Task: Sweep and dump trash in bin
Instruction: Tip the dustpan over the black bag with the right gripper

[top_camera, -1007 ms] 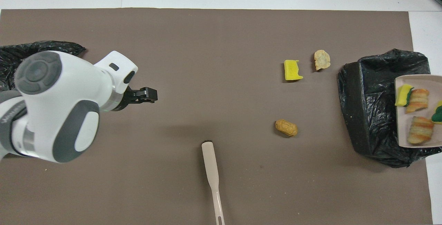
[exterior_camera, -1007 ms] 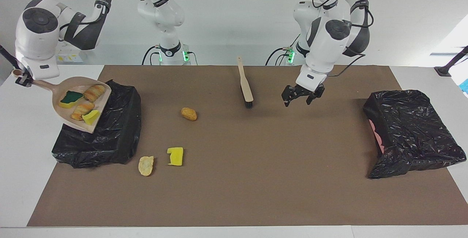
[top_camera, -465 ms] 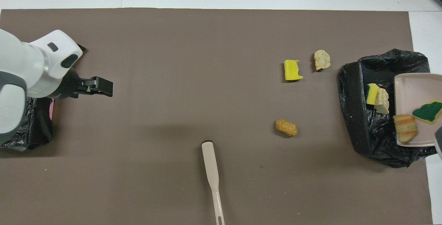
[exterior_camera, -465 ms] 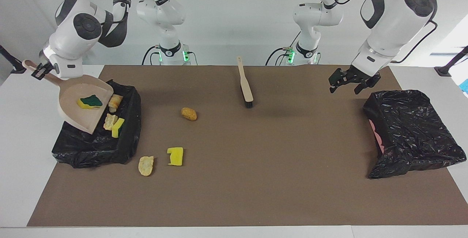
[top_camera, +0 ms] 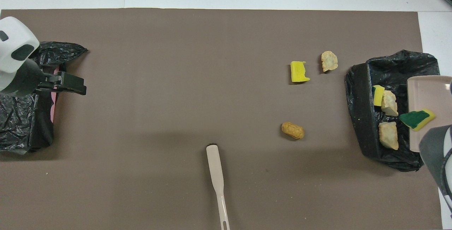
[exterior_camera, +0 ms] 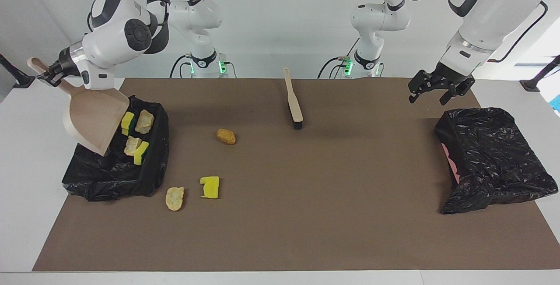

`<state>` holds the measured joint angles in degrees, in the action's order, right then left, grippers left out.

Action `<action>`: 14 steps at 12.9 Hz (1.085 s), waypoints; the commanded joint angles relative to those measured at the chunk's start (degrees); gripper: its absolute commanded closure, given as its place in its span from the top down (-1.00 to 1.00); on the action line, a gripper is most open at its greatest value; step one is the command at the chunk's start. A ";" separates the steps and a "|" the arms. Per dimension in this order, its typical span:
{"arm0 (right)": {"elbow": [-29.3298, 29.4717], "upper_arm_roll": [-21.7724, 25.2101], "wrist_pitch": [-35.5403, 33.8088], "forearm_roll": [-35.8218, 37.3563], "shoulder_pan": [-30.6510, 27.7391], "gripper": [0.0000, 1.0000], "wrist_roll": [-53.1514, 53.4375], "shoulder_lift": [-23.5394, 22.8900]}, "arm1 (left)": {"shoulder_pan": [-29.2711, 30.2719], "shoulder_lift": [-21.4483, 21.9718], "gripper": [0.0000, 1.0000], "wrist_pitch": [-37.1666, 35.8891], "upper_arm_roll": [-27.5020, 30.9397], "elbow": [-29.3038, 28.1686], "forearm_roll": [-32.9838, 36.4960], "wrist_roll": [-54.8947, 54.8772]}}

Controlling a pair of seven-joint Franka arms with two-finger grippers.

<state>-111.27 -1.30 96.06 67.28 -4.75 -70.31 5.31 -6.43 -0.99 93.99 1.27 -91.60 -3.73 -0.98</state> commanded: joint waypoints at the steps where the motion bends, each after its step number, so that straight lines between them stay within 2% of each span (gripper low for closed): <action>1: 3.50 -1.68 -2.97 0.32 -0.08 -1.00 -1.41 0.32 | -0.08 0.64 1.00 -1.17 0.14 0.20 1.79 -1.75; 4: 8.09 -2.74 -4.83 -8.28 0.01 -1.00 -0.09 -1.62 | 0.10 0.82 1.00 -1.10 0.67 0.28 1.79 -1.48; 7: 10.72 -3.44 -4.57 -20.83 0.62 -1.00 8.85 -3.37 | 0.01 0.82 1.00 -1.17 0.67 0.28 1.88 -1.48; 9: 12.12 -4.14 -4.39 -25.86 1.06 -1.00 12.46 -4.60 | 0.01 0.82 1.00 -1.17 0.49 0.28 1.79 -1.48; 14: 21.26 -4.76 -4.74 -40.62 7.29 -1.00 31.78 -10.40 | 0.01 0.82 1.00 -1.17 0.67 0.20 1.79 -1.40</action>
<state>-95.15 -5.78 92.59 30.86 0.94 -44.13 -1.83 -6.43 -0.63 93.39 1.82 -91.60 -3.15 -1.90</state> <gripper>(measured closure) 0.683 0.000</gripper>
